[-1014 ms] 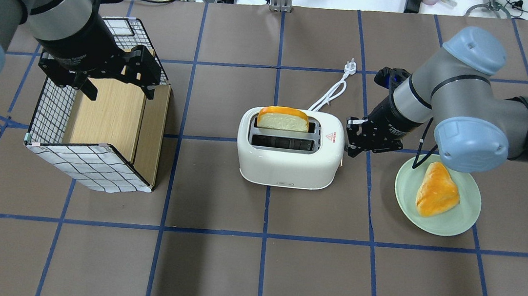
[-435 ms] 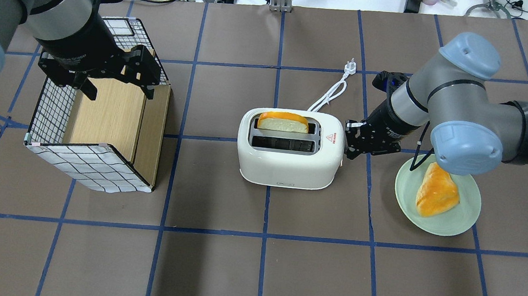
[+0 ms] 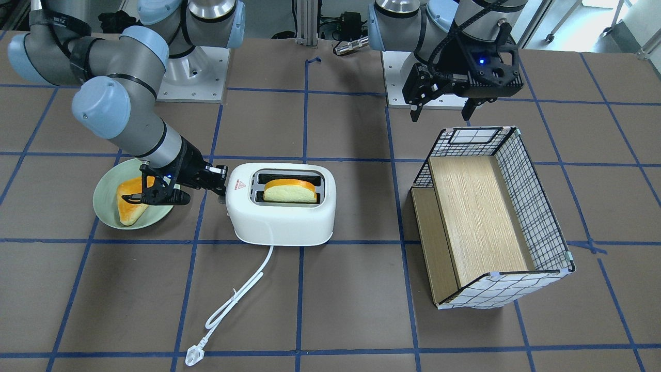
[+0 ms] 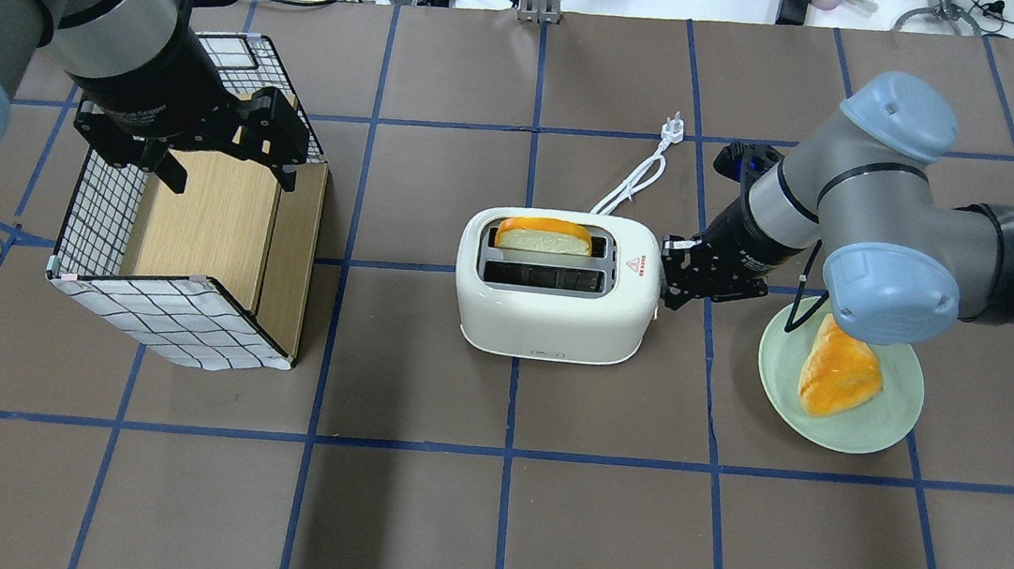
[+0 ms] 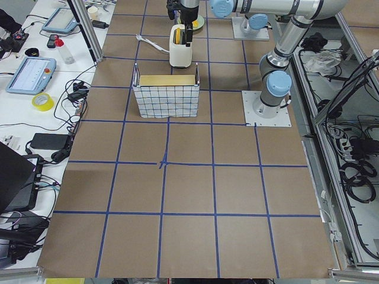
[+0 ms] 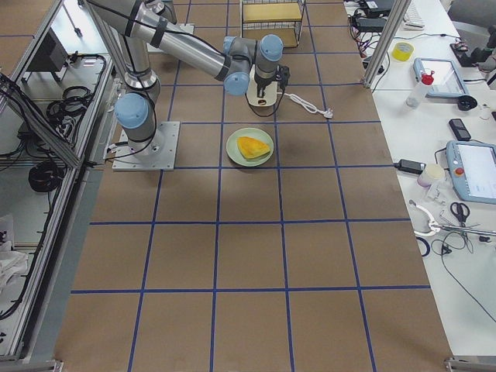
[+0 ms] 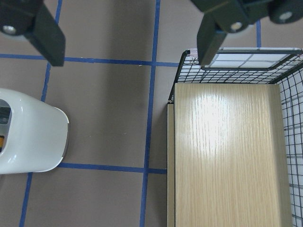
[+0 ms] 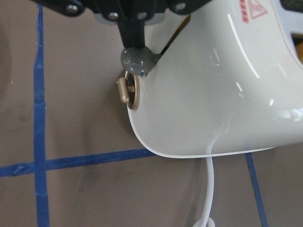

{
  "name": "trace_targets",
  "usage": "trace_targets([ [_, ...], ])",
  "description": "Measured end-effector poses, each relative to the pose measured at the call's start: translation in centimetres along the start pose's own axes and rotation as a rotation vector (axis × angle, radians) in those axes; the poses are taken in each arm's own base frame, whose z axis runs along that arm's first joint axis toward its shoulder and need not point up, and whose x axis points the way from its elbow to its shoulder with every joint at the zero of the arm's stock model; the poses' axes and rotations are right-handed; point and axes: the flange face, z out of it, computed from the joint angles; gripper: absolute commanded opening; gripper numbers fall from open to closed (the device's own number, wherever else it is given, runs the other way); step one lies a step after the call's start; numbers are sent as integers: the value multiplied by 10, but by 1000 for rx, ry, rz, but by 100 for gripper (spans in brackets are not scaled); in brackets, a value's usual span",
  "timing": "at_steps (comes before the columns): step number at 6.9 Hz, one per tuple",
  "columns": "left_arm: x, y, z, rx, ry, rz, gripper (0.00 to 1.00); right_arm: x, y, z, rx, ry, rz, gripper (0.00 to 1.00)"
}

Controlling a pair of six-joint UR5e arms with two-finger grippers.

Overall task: Press toaster with right arm
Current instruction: 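Lift the right gripper up and away from the toaster lever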

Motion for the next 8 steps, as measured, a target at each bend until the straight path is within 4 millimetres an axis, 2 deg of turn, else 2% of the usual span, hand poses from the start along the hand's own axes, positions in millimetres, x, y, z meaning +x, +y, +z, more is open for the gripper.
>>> trace_targets([
  [2, 0, 0, 0, 0, 0, 0, 100, 0, 0, 0, 3, 0, -1, 0],
  [3, 0, 0, 0, 0, 1, 0, 100, -1, -1, -3, 12, 5, 0, 28],
  [4, 0, 0, 0, 1, 1, 0, 100, -2, -2, -9, 31, 16, 1, 86],
  [5, 0, 0, 0, 1, 1, 0, 100, -3, -5, -17, 53, 31, 0, 100],
  [8, 0, 0, 0, 1, 0, 0, 100, -6, 0, -57, 131, 108, -10, 100],
])
